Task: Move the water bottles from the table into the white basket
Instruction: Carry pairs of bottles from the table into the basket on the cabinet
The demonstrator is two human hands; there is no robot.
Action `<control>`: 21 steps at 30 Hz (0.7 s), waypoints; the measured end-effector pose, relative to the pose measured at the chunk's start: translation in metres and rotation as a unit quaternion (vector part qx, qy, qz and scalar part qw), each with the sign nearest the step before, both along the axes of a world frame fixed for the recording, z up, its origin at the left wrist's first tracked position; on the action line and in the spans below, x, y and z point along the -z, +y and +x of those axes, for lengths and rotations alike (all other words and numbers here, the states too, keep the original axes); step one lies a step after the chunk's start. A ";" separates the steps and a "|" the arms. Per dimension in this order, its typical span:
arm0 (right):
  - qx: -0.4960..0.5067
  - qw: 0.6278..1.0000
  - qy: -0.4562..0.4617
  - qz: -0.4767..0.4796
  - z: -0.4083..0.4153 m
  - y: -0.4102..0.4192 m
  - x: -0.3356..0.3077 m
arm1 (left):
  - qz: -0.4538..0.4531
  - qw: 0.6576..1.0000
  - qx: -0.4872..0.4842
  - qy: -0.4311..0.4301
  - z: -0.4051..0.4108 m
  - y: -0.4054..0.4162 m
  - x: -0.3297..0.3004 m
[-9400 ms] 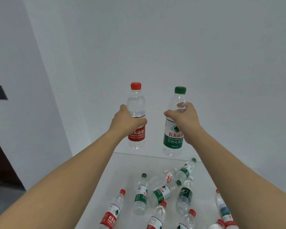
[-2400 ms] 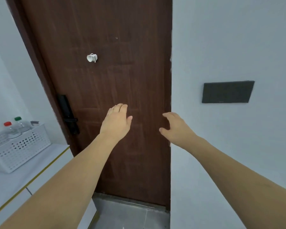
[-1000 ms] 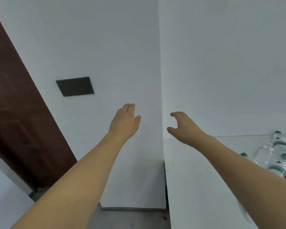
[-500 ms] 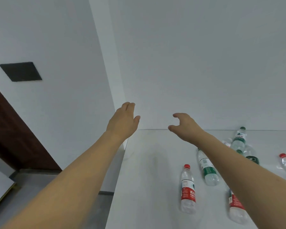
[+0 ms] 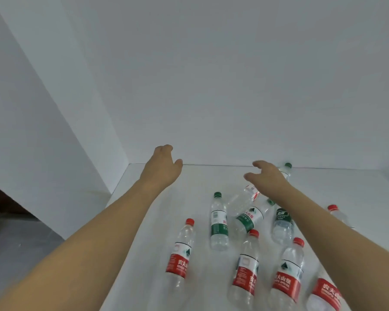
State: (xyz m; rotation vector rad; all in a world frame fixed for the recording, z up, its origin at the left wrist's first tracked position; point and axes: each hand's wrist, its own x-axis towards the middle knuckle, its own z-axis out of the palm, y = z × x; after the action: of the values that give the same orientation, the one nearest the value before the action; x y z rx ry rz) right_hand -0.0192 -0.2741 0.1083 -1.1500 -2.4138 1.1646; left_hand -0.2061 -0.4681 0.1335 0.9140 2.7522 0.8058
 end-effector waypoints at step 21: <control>0.220 0.889 -0.057 -0.398 -0.064 0.176 0.183 | -0.265 0.926 -0.075 -0.258 0.027 0.184 0.236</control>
State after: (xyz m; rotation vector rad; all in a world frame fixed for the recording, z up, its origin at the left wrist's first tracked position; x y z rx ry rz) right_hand -0.0832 -0.0984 -0.0743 -1.8941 -1.5650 2.0080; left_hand -0.1793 -0.2845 -0.1026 0.3245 2.3792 0.2301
